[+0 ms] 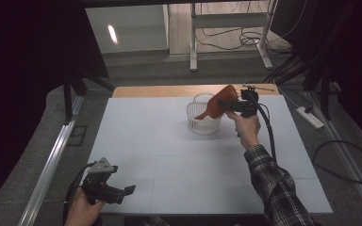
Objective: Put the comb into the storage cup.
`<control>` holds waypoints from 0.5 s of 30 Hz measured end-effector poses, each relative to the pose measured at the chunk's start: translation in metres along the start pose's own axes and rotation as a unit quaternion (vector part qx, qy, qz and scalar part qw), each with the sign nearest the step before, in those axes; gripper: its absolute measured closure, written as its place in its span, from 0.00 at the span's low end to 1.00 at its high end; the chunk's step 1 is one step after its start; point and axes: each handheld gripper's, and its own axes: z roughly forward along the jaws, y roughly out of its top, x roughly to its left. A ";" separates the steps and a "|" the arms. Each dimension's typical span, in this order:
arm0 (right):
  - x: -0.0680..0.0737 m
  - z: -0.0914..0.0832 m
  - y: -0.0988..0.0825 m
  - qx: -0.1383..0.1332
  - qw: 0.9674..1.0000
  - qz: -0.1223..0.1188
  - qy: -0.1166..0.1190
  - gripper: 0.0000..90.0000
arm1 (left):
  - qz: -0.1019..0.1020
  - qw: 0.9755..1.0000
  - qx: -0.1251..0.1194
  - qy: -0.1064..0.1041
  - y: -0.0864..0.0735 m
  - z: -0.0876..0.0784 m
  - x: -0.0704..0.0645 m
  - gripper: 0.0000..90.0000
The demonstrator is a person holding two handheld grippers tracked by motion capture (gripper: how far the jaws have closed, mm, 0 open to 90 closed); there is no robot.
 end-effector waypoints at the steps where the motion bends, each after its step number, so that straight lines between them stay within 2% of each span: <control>1: 0.001 -0.001 0.000 0.002 1.000 -0.008 0.001 0.23 | 0.000 1.000 0.000 0.000 0.000 0.000 0.000 0.00; 7: 0.002 -0.001 0.000 0.010 1.000 -0.029 -0.003 0.19 | 0.000 1.000 0.000 0.000 0.000 0.000 0.000 0.00; 15: 0.005 -0.004 0.000 0.009 0.999 -0.044 -0.004 0.18 | 0.000 1.000 0.000 -0.001 0.000 0.000 0.000 0.00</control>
